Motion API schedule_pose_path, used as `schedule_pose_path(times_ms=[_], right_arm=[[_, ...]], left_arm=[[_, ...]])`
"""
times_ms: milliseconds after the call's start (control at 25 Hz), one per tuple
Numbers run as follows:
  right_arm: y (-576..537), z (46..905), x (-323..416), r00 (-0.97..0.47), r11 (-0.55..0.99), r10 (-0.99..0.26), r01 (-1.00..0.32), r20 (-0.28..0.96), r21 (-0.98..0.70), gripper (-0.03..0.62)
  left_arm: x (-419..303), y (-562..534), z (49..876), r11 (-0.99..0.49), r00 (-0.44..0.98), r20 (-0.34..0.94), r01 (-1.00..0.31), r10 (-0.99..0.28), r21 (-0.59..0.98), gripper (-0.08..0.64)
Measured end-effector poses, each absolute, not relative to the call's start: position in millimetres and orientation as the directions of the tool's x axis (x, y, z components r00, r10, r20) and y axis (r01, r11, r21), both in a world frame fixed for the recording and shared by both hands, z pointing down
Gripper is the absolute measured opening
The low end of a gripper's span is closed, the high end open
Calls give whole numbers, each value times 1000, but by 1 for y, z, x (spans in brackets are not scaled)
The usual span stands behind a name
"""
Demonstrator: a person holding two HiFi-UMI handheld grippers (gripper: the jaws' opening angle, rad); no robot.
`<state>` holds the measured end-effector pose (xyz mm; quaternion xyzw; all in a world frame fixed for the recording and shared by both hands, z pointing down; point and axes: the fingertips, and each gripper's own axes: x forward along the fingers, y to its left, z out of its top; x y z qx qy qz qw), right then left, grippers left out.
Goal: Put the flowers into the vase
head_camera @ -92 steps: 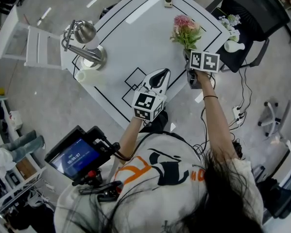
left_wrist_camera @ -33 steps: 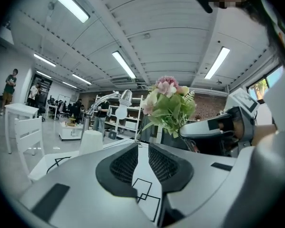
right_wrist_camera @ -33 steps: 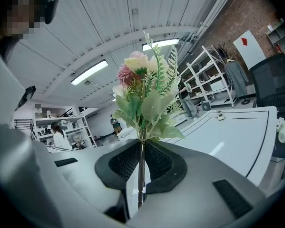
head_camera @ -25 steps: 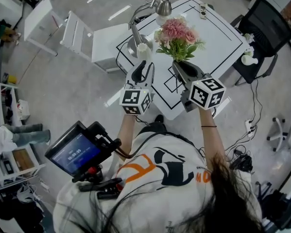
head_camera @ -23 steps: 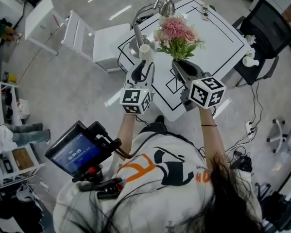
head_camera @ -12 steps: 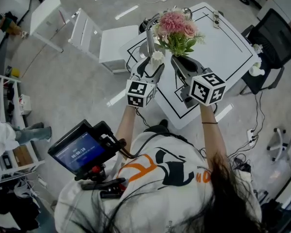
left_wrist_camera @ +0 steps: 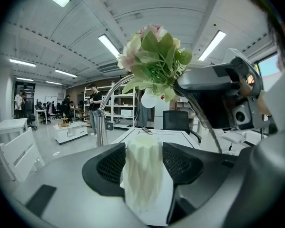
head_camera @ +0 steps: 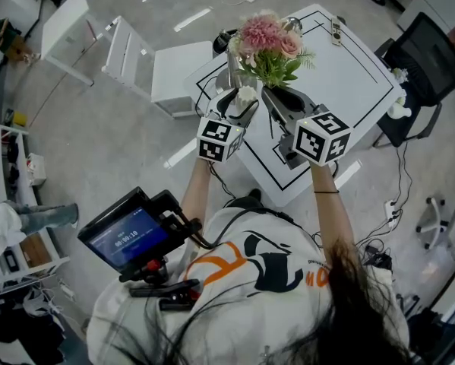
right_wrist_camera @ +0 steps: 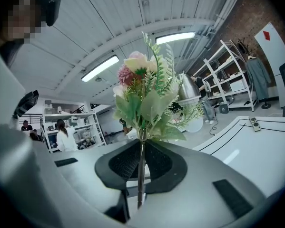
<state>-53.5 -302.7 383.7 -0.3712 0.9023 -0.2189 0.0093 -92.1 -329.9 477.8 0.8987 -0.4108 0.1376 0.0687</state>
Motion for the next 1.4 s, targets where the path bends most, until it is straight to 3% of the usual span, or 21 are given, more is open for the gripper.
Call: schedule_pose_path(times_ms=[680, 1400], right_arm=[[-348, 351, -98, -745, 687, -660, -649, 93, -327, 38], [-378, 329, -113, -706, 707, -701, -670, -101, -227, 38]], left_arm=[[-101, -342, 478, -677, 654, 296, -735, -696, 32, 245], [-93, -335, 480, -693, 671, 290, -720, -682, 38, 244]])
